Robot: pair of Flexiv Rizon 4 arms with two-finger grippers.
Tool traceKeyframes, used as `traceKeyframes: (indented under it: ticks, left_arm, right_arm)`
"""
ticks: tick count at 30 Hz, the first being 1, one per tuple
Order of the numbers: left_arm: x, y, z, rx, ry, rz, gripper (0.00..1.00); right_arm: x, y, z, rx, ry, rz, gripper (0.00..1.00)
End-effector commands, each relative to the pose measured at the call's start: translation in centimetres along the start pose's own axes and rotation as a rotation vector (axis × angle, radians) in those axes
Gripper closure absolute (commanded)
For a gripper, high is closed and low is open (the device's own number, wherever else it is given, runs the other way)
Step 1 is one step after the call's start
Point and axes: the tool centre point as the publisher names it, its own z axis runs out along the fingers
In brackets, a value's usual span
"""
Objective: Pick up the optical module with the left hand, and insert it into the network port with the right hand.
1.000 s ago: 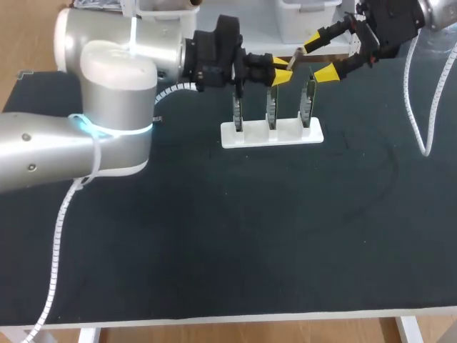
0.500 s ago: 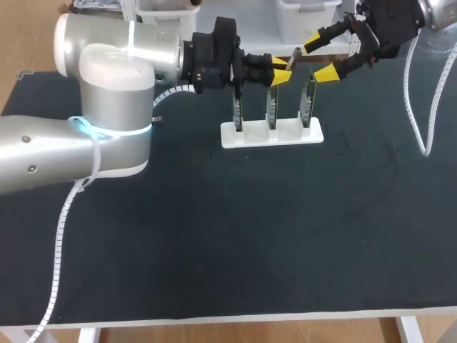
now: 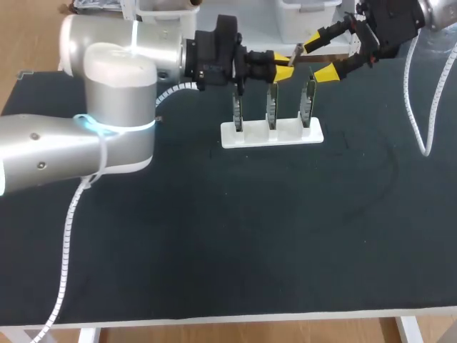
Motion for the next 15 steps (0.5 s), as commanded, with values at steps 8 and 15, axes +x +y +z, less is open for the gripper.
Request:
traceKeyframes:
  ticks: [8, 15]
  left_arm:
    - [0.13, 0.53, 0.52, 0.009, -0.008, 0.006, 1.00]
    - [0.22, 0.36, 0.38, -0.001, -0.037, 0.003, 1.00]
  right_arm:
    - [-0.04, 0.12, -0.01, 0.003, 0.001, 0.000, 0.00]
    - [-0.04, 0.12, -0.01, 0.003, 0.001, 0.000, 0.00]
